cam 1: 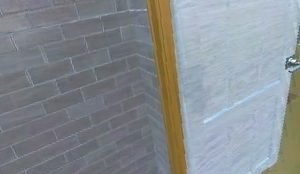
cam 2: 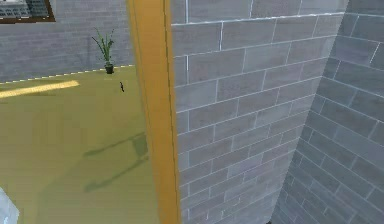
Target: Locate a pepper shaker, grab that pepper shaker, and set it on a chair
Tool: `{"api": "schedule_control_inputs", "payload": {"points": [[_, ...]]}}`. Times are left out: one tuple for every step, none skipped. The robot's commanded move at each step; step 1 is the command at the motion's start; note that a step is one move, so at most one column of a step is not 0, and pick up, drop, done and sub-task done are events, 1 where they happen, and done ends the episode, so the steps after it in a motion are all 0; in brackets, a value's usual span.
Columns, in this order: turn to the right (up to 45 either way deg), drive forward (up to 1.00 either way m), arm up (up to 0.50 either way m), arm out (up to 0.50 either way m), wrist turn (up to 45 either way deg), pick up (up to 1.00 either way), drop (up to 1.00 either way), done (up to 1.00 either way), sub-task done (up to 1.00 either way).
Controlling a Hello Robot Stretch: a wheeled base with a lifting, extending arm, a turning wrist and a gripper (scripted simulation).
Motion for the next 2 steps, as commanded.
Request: {"api": "schedule_control_inputs", "payload": {"points": [[-3.0,0.0,0.0,0.0,0.0,0.0,0.0,0.0,0.0],[0.0,0.05,0.0,0.0,0.0,0.0,0.0,0.0,0.0]]}}
